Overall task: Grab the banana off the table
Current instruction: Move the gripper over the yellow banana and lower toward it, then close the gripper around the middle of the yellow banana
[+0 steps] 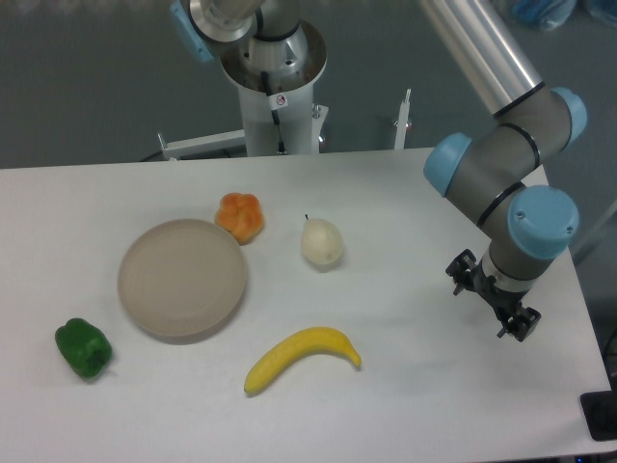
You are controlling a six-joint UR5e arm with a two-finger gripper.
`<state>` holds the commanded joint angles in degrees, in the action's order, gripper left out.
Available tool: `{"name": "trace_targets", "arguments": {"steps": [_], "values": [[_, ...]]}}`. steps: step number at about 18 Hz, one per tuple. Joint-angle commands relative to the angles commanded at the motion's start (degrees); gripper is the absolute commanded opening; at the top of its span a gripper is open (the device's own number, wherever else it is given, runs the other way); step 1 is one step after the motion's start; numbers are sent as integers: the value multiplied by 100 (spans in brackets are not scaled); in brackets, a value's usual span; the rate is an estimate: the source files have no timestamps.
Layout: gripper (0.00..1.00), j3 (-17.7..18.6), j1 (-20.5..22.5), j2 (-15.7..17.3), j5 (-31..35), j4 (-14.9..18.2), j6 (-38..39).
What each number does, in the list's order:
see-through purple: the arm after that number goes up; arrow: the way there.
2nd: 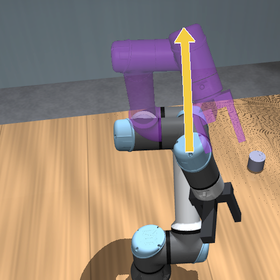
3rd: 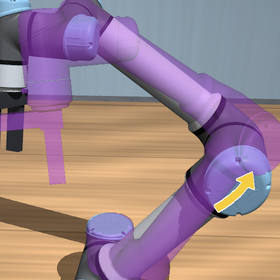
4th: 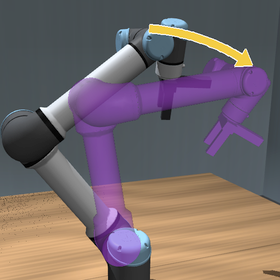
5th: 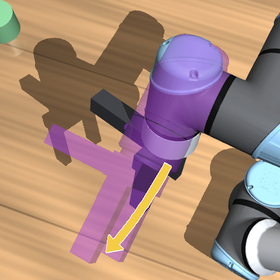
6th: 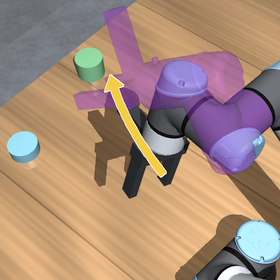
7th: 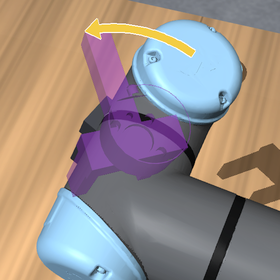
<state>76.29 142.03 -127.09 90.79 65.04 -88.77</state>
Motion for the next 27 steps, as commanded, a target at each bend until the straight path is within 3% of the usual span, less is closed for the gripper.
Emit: {"name": "trace_targets", "arguments": {"steps": [9, 12, 19, 22, 27], "values": [[100, 53, -105, 17, -88, -35, 141], [100, 44, -447, 35, -88, -18, 280], [100, 44, -1326, 35, -387, -44, 2125], [100, 105, -1625, 44, -378, -176, 2513], [100, 964, -1863, 412, -351, -369, 2435]]}}
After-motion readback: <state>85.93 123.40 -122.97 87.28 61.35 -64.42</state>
